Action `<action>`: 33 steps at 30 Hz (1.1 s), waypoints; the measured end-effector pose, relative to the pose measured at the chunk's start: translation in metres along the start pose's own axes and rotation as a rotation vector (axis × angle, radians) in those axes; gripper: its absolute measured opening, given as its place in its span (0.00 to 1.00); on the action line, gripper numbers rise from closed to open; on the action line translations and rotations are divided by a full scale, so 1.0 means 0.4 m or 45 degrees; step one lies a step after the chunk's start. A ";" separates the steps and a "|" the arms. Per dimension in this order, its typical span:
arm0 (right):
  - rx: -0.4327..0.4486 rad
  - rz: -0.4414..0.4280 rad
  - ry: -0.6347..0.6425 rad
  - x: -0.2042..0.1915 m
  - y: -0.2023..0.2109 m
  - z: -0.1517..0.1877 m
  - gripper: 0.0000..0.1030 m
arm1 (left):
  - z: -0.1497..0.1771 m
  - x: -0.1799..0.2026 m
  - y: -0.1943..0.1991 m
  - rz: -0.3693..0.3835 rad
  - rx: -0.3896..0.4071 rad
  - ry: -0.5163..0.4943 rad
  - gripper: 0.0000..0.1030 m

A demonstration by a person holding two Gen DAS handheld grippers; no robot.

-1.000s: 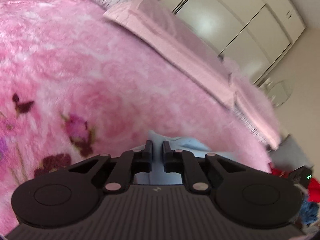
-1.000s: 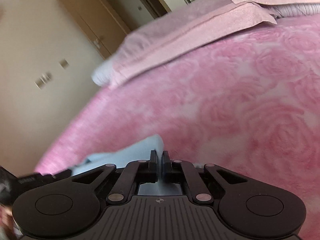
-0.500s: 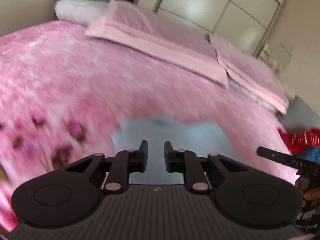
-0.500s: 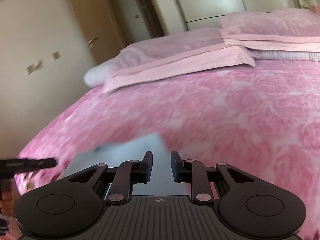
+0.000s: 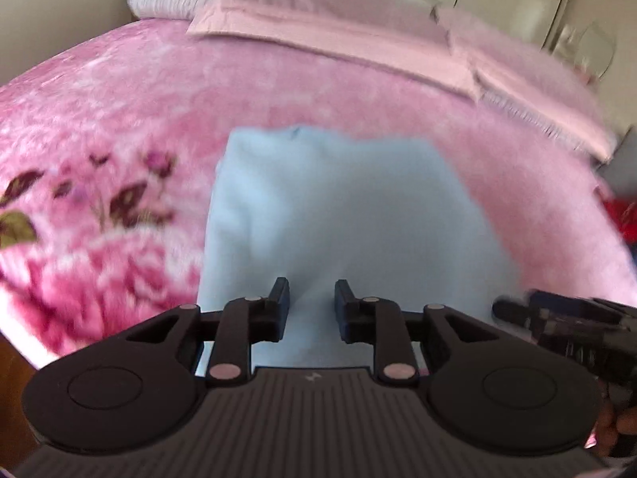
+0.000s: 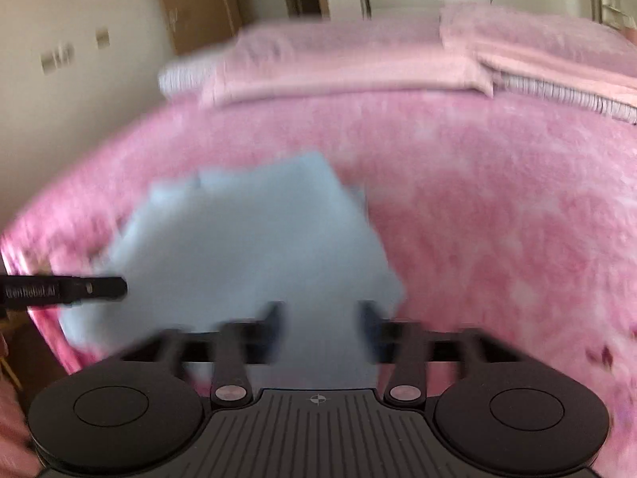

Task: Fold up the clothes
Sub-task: 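Pull both grippers back from the folded sweatshirt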

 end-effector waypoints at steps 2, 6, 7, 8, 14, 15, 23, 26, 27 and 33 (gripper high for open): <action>-0.005 0.013 -0.039 0.011 -0.007 0.022 0.66 | 0.003 0.010 0.018 -0.041 0.011 -0.007 0.21; -0.009 0.005 -0.076 0.012 0.050 0.015 0.66 | -0.006 0.047 0.107 -0.103 0.054 -0.076 0.28; 0.008 0.002 -0.062 0.007 0.069 0.011 0.66 | -0.003 0.057 0.127 -0.125 0.057 -0.096 0.29; 0.024 0.003 -0.049 0.001 0.088 0.010 0.66 | 0.002 0.066 0.146 -0.145 0.058 -0.111 0.29; -0.003 0.005 -0.028 -0.039 0.164 0.073 0.66 | 0.055 0.106 0.244 -0.222 0.060 -0.187 0.34; -0.008 0.016 -0.023 -0.042 0.173 0.082 0.66 | 0.065 0.111 0.256 -0.232 0.057 -0.199 0.34; -0.001 0.029 -0.010 -0.064 0.260 0.124 0.66 | 0.123 0.146 0.354 -0.270 0.082 -0.236 0.40; 0.009 0.047 0.011 -0.081 0.290 0.133 0.66 | 0.145 0.151 0.389 -0.289 0.094 -0.233 0.40; 0.015 0.046 0.015 -0.087 0.297 0.134 0.66 | 0.153 0.150 0.400 -0.295 0.096 -0.231 0.40; 0.054 0.032 0.040 -0.134 0.349 0.148 0.66 | 0.201 0.127 0.465 -0.317 0.110 -0.189 0.40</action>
Point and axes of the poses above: each gripper's, at about its wrist camera, not at the fingertips, and y roughly against the way its jaws point, x to its right, z to its underside, the point moved 5 cm from there along -y, roughly the way its jaws point, and after that the axes turned 6 degrees about -z, right-handed, at the moved point
